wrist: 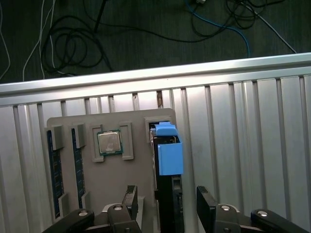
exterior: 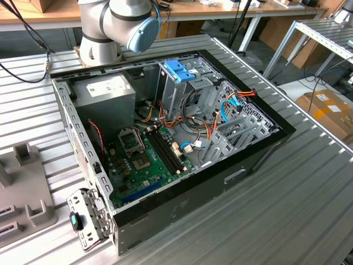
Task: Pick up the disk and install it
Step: 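Pick up the disk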
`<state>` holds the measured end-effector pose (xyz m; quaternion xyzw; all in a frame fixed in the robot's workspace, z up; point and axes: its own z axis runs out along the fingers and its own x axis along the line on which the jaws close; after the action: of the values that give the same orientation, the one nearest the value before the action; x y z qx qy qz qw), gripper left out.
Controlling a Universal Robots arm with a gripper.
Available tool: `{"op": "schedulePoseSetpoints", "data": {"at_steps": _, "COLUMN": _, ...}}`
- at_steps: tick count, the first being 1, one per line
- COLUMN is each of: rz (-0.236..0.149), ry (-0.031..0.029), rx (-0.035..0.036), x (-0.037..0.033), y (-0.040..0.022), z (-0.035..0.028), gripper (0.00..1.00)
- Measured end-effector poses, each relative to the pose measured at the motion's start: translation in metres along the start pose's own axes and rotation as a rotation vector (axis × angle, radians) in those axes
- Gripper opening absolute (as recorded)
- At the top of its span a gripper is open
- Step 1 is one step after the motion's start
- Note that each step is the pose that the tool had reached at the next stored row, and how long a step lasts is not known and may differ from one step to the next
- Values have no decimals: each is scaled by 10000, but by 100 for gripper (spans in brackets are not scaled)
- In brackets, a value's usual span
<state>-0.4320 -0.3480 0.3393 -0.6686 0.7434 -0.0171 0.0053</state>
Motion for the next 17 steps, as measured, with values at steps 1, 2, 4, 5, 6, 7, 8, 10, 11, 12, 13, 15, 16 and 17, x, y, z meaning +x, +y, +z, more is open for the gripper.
{"op": "schedulePoseSetpoints", "data": {"at_steps": 1, "rz": -2, "ry": -1, "rx": 2, "x": 0, "y": 0, "z": 6, "gripper": 60}}
{"op": "schedulePoseSetpoints", "data": {"at_steps": 2, "rz": -5, "ry": -1, "rx": 2, "x": 0, "y": 0, "z": 10, "gripper": 60}}
{"op": "schedulePoseSetpoints", "data": {"at_steps": 4, "rz": -6, "ry": -2, "rx": 3, "x": 0, "y": 0, "z": 11, "gripper": 60}}
{"op": "schedulePoseSetpoints", "data": {"at_steps": 5, "rz": -6, "ry": -3, "rx": 4, "x": 0, "y": 0, "z": 14, "gripper": 60}}
{"op": "schedulePoseSetpoints", "data": {"at_steps": 6, "rz": -6, "ry": -3, "rx": 4, "x": -1, "y": 0, "z": 16, "gripper": 60}}
{"op": "schedulePoseSetpoints", "data": {"at_steps": 7, "rz": -6, "ry": -2, "rx": 3, "x": 0, "y": 1, "z": 18, "gripper": 60}}
{"op": "schedulePoseSetpoints", "data": {"at_steps": 8, "rz": -6, "ry": -2, "rx": 2, "x": 0, "y": 1, "z": 20, "gripper": 60}}
{"op": "schedulePoseSetpoints", "data": {"at_steps": 10, "rz": -6, "ry": -2, "rx": 2, "x": -1, "y": 1, "z": 34, "gripper": 60}}
{"op": "schedulePoseSetpoints", "data": {"at_steps": 11, "rz": -6, "ry": -2, "rx": 2, "x": -1, "y": 1, "z": 34, "gripper": 60}}
{"op": "schedulePoseSetpoints", "data": {"at_steps": 12, "rz": -6, "ry": -1, "rx": 2, "x": -1, "y": 1, "z": 34, "gripper": 60}}
{"op": "schedulePoseSetpoints", "data": {"at_steps": 13, "rz": -6, "ry": -2, "rx": 3, "x": -1, "y": 1, "z": 34, "gripper": 60}}
{"op": "schedulePoseSetpoints", "data": {"at_steps": 15, "rz": -5, "ry": -2, "rx": 3, "x": -1, "y": 1, "z": 35, "gripper": 60}}
{"op": "schedulePoseSetpoints", "data": {"at_steps": 16, "rz": -5, "ry": -1, "rx": 2, "x": -1, "y": 1, "z": 36, "gripper": 60}}
{"op": "schedulePoseSetpoints", "data": {"at_steps": 17, "rz": -6, "ry": -1, "rx": 2, "x": -1, "y": 1, "z": 36, "gripper": 60}}
